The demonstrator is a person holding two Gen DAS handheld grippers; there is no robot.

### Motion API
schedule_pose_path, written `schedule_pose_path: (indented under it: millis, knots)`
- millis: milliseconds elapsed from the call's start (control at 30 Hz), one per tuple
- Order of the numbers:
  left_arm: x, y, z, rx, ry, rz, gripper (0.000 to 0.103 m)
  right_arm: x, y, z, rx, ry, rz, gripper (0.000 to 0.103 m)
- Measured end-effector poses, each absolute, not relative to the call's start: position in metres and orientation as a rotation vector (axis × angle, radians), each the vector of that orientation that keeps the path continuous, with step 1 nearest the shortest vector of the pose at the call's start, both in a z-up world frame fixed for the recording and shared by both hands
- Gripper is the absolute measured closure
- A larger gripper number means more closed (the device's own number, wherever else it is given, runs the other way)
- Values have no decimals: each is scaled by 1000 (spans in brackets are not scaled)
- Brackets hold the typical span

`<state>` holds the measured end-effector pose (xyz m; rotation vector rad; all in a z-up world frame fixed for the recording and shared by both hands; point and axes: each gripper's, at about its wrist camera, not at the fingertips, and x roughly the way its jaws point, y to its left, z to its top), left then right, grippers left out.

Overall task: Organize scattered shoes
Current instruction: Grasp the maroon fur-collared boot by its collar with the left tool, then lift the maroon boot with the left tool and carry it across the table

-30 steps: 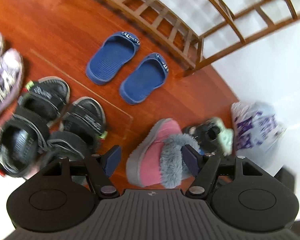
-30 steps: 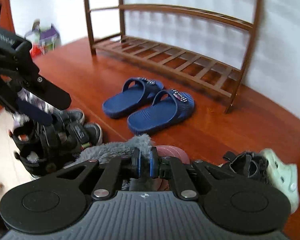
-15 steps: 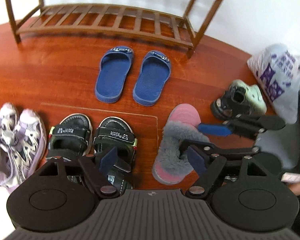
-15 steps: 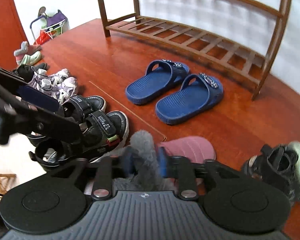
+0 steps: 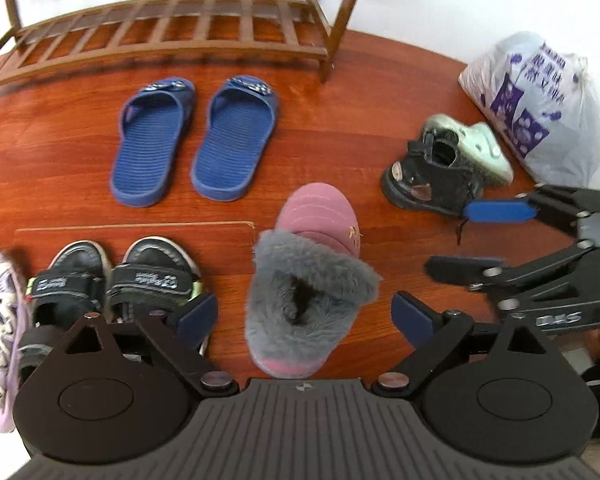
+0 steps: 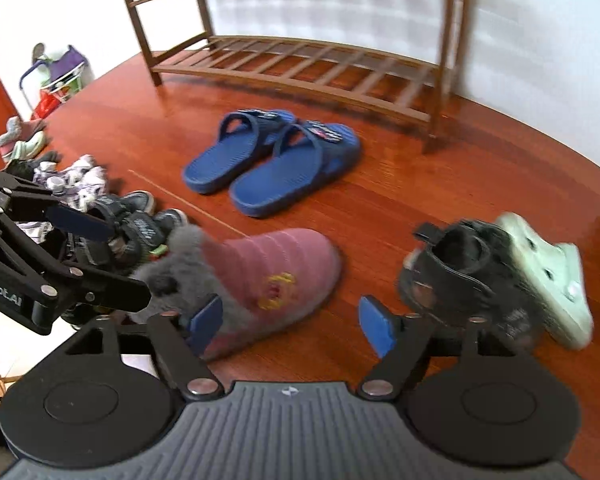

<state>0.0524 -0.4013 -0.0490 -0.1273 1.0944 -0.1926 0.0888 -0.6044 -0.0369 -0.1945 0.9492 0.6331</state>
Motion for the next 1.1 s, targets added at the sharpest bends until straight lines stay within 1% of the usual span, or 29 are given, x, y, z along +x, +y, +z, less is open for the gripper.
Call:
schedule_pose_path:
  millis: [200, 500, 767, 900, 1100]
  knots:
    - [70, -428, -74, -32, 1152, -210, 8, 92, -636, -40, -170, 959, 573, 18]
    - [86, -446, -106, 114, 1136, -245, 8, 91, -672, -49, -120, 984, 506, 18]
    - [94, -449, -125, 105, 1131, -237, 8, 91, -688, -55, -94, 1000, 478, 17]
    - [98, -449, -136, 87, 1151, -221, 10, 92, -691, -56, -95, 1002, 476, 17]
    - [97, -450, -141, 113, 1136, -207, 16, 92, -694, -57, -91, 1007, 473, 17]
